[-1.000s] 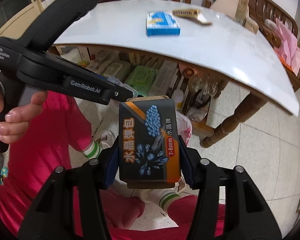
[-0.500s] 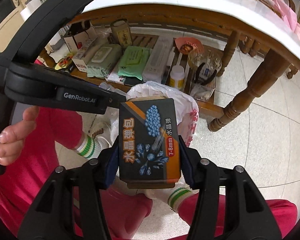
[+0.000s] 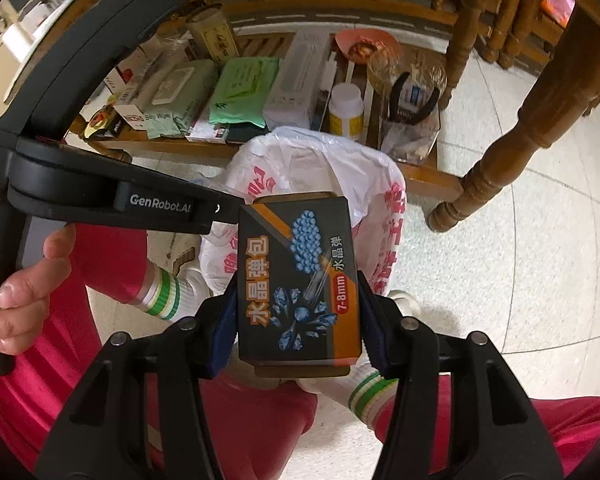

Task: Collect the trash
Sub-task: 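Carry the clear tray and black box down over the plastic bag, then open the left gripper over the bag while the right gripper releases the black box, then raise both tools back up over the table, then grasp the blue-white medicine box with the left gripper while the right gripper grasps the purple card box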

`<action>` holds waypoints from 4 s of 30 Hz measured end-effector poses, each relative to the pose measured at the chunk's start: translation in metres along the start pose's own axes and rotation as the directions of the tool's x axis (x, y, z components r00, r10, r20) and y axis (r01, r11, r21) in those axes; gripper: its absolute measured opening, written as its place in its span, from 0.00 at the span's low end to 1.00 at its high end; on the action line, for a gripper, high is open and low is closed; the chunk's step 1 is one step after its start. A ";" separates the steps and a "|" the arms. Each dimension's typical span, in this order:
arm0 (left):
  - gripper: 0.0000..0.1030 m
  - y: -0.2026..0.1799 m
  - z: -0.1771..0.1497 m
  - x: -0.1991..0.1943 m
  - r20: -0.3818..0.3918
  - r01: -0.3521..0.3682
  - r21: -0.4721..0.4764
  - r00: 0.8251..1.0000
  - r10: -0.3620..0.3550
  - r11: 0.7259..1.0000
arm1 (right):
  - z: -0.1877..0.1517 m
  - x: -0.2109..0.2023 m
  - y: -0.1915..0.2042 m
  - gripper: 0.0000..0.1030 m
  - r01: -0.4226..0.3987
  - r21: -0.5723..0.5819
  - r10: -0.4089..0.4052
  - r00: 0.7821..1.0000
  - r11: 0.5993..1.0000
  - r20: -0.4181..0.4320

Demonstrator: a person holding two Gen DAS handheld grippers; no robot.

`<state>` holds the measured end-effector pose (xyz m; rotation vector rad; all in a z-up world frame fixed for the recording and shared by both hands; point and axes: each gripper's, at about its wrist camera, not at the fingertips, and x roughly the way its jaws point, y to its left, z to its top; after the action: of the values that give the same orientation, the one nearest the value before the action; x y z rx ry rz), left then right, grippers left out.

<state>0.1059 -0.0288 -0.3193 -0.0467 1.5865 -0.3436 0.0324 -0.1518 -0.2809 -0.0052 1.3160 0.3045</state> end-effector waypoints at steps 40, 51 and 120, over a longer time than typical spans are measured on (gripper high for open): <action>0.68 0.035 0.063 0.108 -0.186 -0.018 -0.184 0.982 -0.017 0.983 | 0.013 0.122 -0.022 0.74 -0.009 0.179 0.037 0.988 0.984 -0.152; 0.74 0.023 0.057 0.068 -0.094 -0.122 -0.098 0.989 0.113 0.988 | 0.015 0.097 -0.020 0.74 -0.025 0.162 0.043 0.993 0.986 -0.110; 0.92 -0.036 0.106 -0.250 0.261 -0.113 -0.401 0.937 0.232 0.909 | 0.328 -0.198 0.003 0.93 -0.105 -0.784 0.164 0.987 0.612 -0.004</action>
<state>0.2165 -0.0226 -0.0690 -0.2456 1.3178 0.1163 0.3002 -0.1341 -0.0069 -0.6452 1.0189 0.9975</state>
